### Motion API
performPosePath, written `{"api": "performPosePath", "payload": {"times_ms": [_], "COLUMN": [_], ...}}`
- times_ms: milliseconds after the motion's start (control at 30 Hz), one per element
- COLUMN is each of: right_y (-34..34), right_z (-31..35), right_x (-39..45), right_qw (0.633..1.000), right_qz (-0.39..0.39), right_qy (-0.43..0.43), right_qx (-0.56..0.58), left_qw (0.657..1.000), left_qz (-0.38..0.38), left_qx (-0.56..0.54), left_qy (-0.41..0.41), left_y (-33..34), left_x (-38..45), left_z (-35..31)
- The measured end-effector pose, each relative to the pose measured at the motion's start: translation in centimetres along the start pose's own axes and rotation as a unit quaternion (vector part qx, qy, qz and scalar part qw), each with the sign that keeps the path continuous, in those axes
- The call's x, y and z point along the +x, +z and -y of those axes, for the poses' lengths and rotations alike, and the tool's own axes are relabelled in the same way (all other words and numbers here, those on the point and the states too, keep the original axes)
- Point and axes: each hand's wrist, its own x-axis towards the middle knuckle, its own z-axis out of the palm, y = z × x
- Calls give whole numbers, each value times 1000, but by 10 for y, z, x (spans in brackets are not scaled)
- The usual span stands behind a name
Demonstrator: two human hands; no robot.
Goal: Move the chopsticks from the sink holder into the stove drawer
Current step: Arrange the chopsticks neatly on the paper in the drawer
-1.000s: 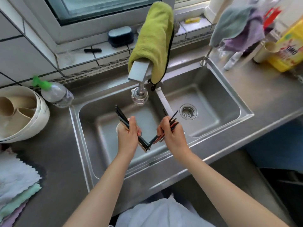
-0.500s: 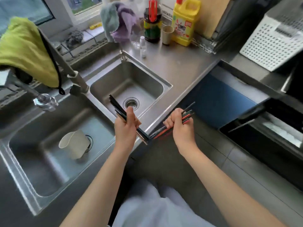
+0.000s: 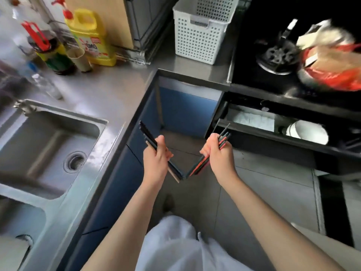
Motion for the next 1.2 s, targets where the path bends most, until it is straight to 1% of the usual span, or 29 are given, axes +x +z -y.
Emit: {"api": "performPosePath", "payload": {"times_ms": [100,167,300,367,467,600,733,833,933,1000,1133,1200], "right_y": [-28,-36,-68,-84,-108,-143,-184,-223,-262,-285,-329,-345], "right_z": [-4,-3,0,5,8,12,12,7,2,-1,-9,-16], "right_x": [35,46,110,140,173,210,240,263,288,304,338,353], "right_qw": [999,999,994,990,986,979,976,974,977,980,990,992], "right_qz": [-43,-49,-107,-136,-166,-201,-214,-223,-209,-193,-142,-120], "right_qy": [5,8,24,32,32,22,9,12,16,12,-4,-5], "right_qx": [15,7,-2,11,15,15,35,37,48,44,16,-30], "left_qw": [999,998,994,990,984,979,975,975,981,986,994,995], "left_qz": [34,46,94,131,173,194,212,205,172,141,51,12], "left_qx": [19,27,42,40,40,58,61,80,87,78,64,46], "left_qy": [-15,-21,-32,-30,-31,-37,-31,-28,-24,-31,-70,-87], "left_y": [41,53,117,151,192,247,301,343,386,411,458,474], "left_x": [29,41,96,119,145,166,171,169,166,162,157,156], "left_z": [5,3,-3,-9,-12,-11,-5,3,9,15,36,49]}}
